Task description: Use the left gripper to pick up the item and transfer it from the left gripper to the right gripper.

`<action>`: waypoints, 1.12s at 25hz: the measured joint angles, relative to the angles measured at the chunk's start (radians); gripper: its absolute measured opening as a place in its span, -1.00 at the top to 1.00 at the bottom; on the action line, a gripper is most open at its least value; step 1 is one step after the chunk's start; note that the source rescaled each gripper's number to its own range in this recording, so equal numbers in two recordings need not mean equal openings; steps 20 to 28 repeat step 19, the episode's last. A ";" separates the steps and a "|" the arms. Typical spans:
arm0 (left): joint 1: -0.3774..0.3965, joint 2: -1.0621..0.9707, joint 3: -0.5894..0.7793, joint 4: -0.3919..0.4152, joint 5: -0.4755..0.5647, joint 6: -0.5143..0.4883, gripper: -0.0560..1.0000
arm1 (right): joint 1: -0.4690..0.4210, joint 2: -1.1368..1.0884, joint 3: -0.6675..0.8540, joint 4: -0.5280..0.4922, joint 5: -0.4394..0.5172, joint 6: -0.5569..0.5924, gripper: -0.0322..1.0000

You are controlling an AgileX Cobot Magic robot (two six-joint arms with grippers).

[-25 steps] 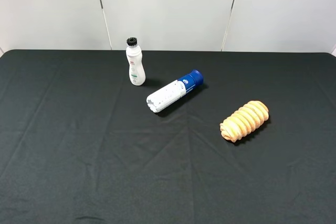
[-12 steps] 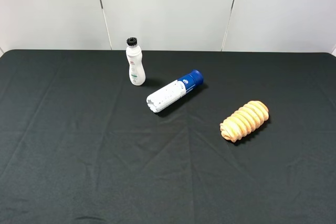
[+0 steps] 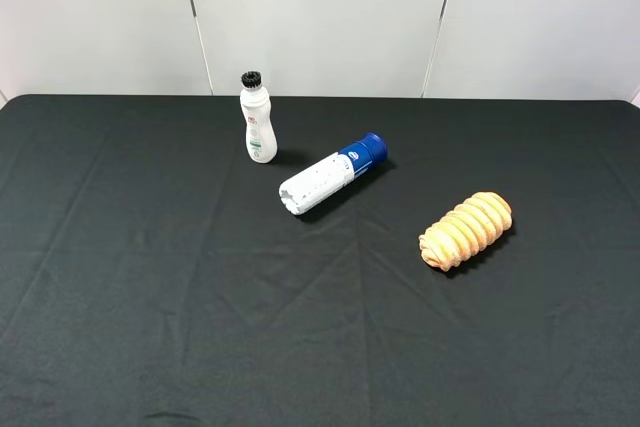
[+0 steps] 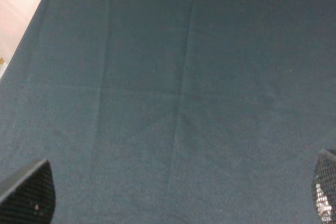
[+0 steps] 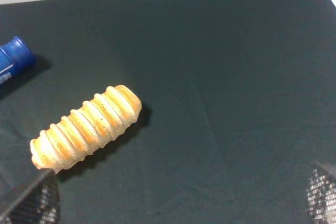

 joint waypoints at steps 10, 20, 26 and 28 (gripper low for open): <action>0.000 0.000 0.000 0.000 0.000 0.000 -0.96 | 0.000 0.000 0.000 0.001 0.000 0.000 -1.00; 0.000 0.000 0.000 0.000 -0.001 0.000 -0.96 | 0.000 0.000 0.000 0.001 0.000 0.000 -1.00; 0.000 0.000 0.000 0.000 -0.001 0.000 -0.96 | 0.000 0.000 0.000 0.001 0.000 0.000 -1.00; 0.000 0.000 0.000 0.000 -0.001 0.000 -0.96 | 0.000 0.000 0.000 0.001 0.000 0.000 -1.00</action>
